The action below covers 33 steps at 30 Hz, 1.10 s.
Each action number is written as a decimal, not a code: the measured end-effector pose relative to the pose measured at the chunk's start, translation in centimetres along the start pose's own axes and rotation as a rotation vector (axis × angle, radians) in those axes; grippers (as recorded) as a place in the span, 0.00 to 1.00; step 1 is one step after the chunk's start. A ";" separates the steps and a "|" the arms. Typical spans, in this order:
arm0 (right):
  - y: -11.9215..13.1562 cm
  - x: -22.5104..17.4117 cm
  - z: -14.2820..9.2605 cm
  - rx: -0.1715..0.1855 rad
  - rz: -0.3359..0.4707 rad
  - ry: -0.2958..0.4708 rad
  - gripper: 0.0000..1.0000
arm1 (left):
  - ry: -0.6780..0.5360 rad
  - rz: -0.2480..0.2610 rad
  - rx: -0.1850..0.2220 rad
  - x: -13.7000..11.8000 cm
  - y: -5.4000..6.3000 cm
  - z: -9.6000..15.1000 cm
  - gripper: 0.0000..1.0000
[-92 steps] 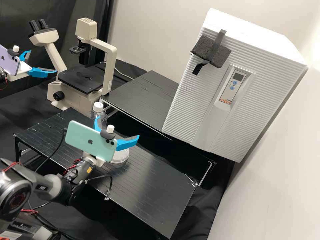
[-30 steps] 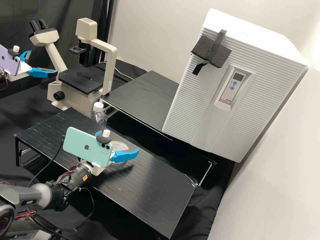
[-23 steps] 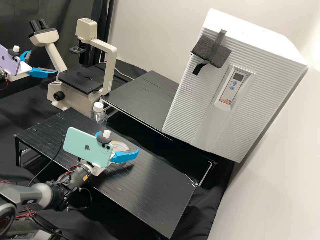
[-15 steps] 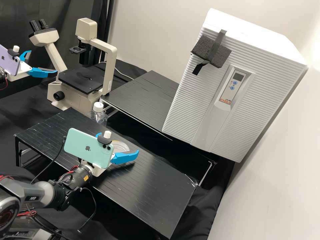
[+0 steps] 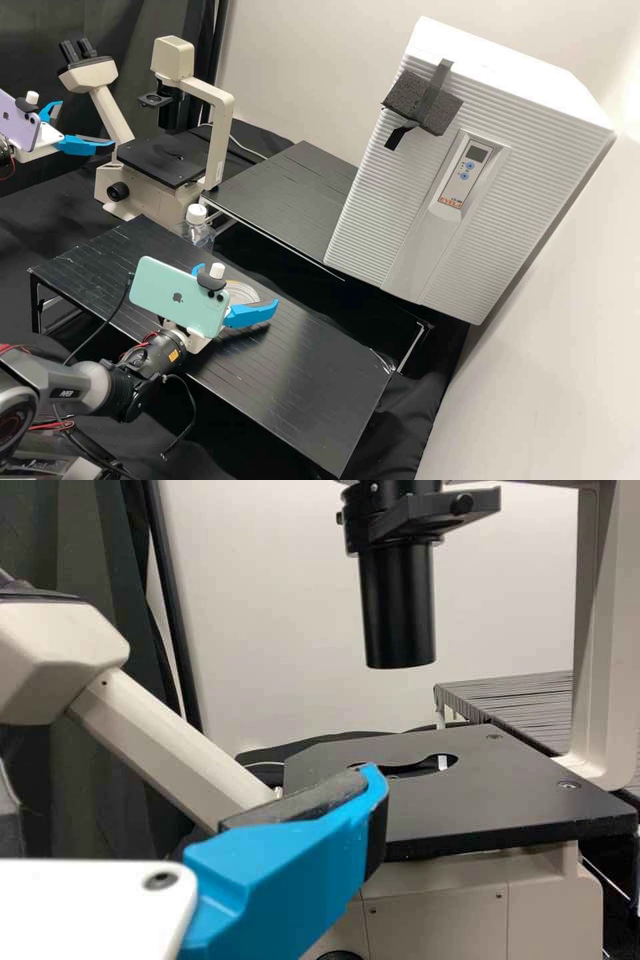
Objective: Open the petri dish lid.
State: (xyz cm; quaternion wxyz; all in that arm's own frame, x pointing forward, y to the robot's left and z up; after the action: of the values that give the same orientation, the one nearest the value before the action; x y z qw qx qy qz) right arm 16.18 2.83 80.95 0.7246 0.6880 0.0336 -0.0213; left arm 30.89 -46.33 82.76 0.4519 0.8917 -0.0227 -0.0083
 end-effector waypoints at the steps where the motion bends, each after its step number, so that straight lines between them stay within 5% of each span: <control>1: 0.0 0.0 0.0 0.002 0.001 -0.001 0.00 | 0.000 0.000 0.000 0.0 0.0 0.0 1.00; 30: 0.3 -0.2 -0.2 0.004 -0.004 0.032 0.00 | 0.000 0.000 0.000 0.0 0.0 0.0 1.00; 31: 0.3 -0.2 -0.2 0.004 -0.004 0.032 1.00 | 0.000 0.000 0.000 0.0 0.0 0.0 1.00; 33: 0.3 -0.2 -0.2 0.010 -0.003 0.032 1.00 | 0.000 0.000 0.000 0.0 0.0 0.0 1.00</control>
State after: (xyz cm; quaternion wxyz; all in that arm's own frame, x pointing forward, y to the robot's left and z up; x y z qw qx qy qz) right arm 15.95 3.05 81.21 0.7206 0.6917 0.0460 -0.0116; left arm 30.89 -46.33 82.76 0.4519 0.8917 -0.0227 -0.0083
